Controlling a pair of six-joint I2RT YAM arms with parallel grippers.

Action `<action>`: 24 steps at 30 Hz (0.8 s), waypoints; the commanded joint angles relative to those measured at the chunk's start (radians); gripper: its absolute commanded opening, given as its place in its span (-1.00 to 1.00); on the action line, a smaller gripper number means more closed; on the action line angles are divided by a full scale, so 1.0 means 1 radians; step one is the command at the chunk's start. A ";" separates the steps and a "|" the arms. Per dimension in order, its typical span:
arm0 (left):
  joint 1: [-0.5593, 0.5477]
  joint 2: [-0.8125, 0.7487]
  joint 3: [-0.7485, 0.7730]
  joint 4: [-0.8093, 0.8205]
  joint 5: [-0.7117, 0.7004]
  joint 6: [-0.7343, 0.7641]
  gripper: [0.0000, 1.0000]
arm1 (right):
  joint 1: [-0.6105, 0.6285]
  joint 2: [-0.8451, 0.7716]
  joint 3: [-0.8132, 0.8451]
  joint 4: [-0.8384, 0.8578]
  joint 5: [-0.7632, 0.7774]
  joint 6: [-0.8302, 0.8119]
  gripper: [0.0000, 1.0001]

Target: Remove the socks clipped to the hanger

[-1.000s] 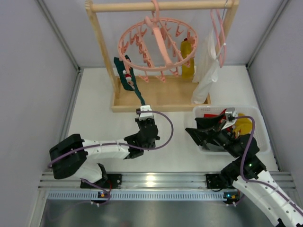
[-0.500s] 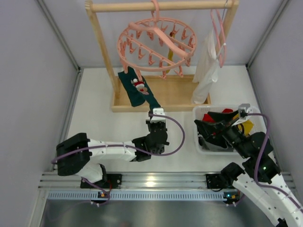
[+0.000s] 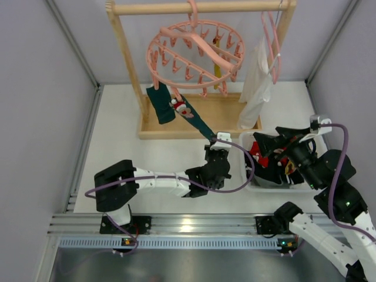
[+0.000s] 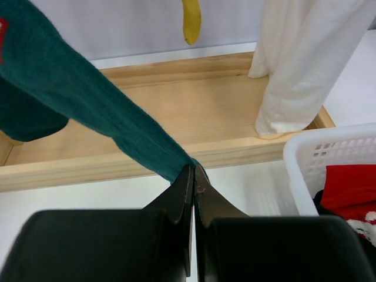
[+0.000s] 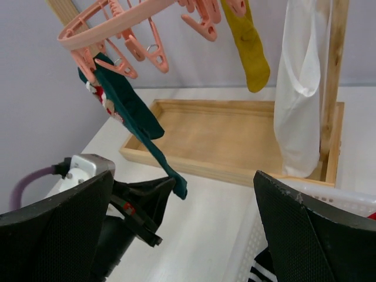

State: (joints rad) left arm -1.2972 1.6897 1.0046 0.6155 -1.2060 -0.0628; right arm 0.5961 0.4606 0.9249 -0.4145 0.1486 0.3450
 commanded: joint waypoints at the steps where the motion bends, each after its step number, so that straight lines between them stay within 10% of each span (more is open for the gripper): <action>1: -0.014 0.043 0.081 0.046 0.020 0.044 -1.00 | -0.009 0.039 0.098 -0.064 0.031 -0.050 0.97; 24: -0.076 0.260 0.367 0.044 0.068 0.208 -1.00 | -0.007 0.430 0.471 -0.170 -0.179 -0.167 0.89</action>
State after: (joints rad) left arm -1.3621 1.9202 1.3155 0.6224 -1.1625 0.1123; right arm 0.5961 0.8536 1.3323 -0.5453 0.0025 0.2138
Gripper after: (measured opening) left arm 0.007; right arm 0.943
